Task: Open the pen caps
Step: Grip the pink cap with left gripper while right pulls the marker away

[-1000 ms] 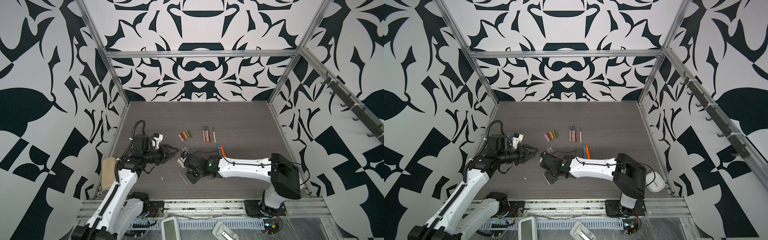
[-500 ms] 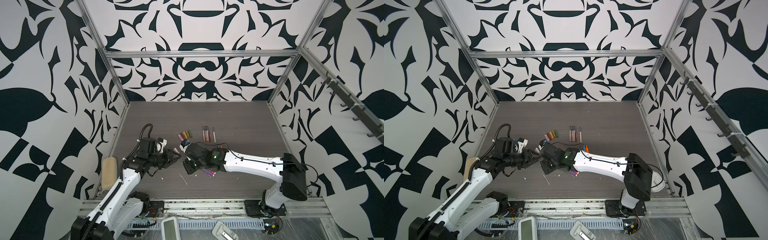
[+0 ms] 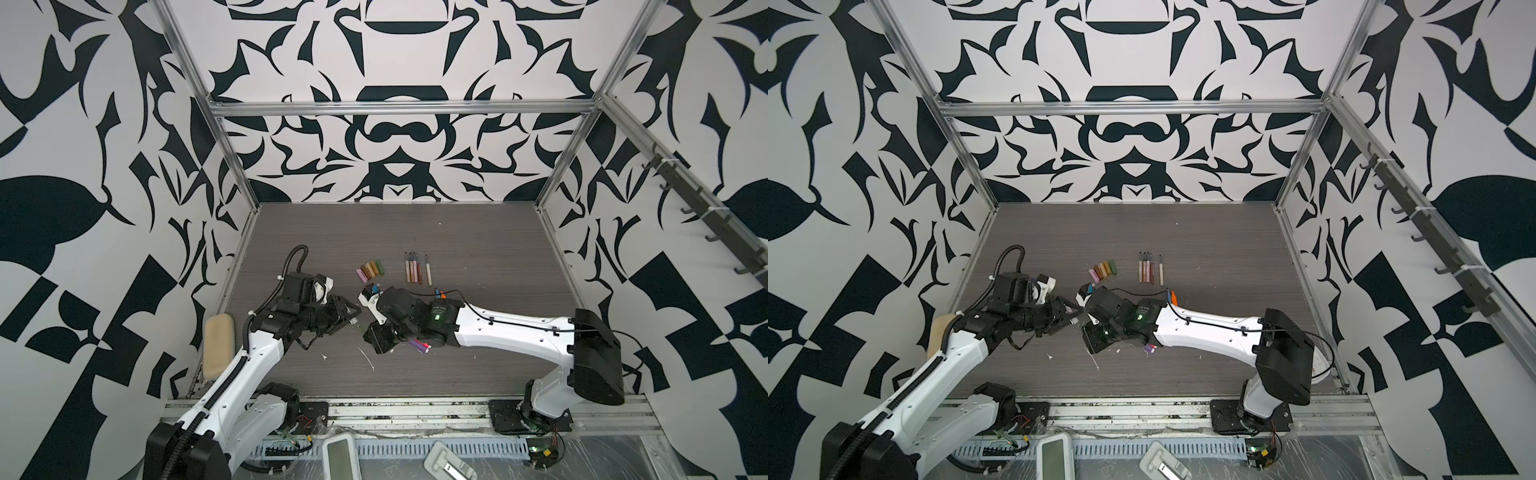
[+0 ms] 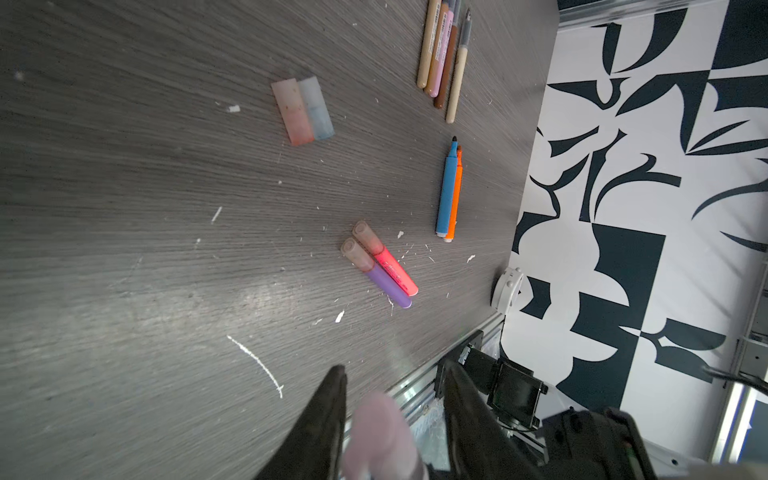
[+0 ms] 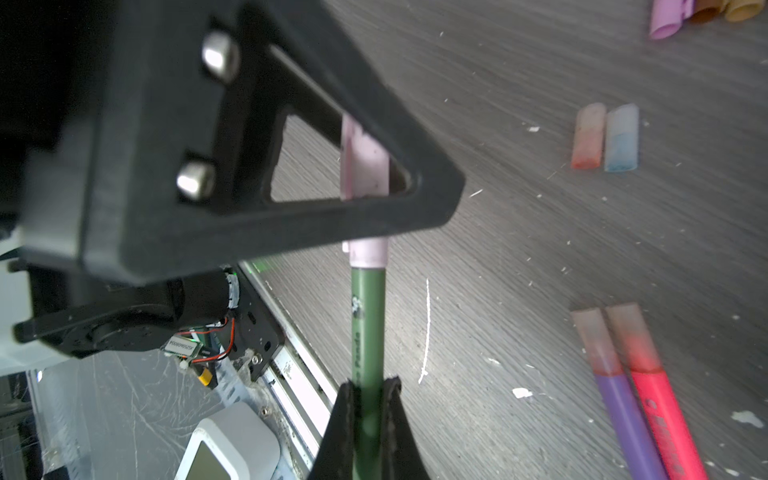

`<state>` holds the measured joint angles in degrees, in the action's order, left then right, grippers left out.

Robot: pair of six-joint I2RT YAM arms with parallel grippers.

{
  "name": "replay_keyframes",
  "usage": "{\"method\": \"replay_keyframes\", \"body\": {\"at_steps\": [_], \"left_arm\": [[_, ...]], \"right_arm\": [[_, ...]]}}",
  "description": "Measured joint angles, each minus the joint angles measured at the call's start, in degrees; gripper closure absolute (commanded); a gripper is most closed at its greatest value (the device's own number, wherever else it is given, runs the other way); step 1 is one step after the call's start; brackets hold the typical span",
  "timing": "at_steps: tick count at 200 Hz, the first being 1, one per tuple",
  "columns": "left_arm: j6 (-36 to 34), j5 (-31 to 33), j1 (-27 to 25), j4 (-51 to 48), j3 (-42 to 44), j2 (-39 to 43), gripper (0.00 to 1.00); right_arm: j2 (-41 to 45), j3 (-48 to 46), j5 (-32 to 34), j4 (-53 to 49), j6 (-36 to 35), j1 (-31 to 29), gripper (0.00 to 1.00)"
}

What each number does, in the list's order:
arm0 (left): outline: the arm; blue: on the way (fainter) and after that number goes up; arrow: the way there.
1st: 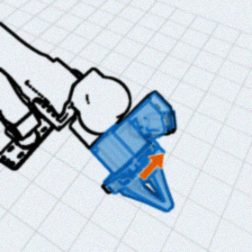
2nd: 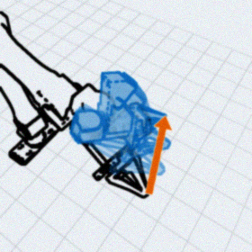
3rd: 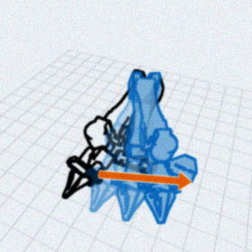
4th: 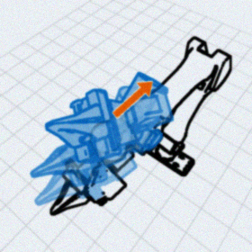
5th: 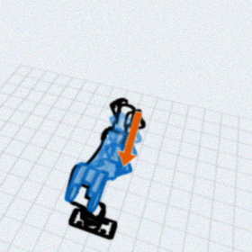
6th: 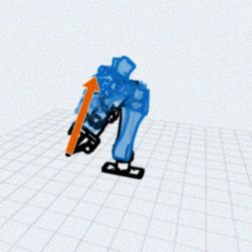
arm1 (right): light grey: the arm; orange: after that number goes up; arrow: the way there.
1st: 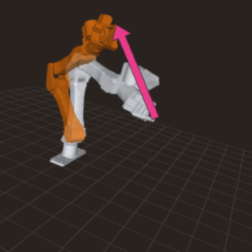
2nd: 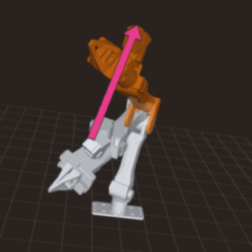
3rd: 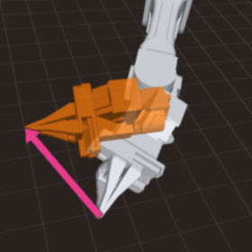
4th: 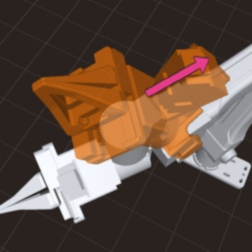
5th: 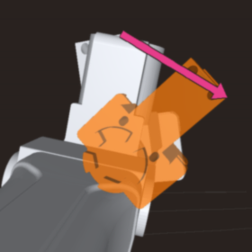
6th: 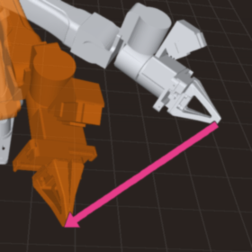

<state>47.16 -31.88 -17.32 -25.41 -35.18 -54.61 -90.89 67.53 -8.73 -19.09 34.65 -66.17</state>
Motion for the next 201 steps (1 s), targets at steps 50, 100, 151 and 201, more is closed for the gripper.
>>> {"method": "replay_keyframes", "body": {"at_steps": [50,100,151,201], "left_arm": [[0.6,-1.3,0.0,0.8,-1.2,-0.7,0.96],[0.1,-1.2,-0.3,0.5,-1.4,-0.7,1.00],[-0.2,-1.1,-0.3,0.3,-1.4,-0.6,1.00],[-0.1,0.0,-0.3,-0.7,-2.2,-0.9,1.00]], "right_arm": [[1.4,-1.4,-0.8,0.4,0.6,-0.1,1.00],[1.4,-0.9,-0.4,0.0,1.5,0.1,0.74],[-2.6,3.0,-0.1,-0.4,1.4,0.9,0.72],[-4.7,3.7,-1.5,0.1,1.5,0.8,1.00]]}}
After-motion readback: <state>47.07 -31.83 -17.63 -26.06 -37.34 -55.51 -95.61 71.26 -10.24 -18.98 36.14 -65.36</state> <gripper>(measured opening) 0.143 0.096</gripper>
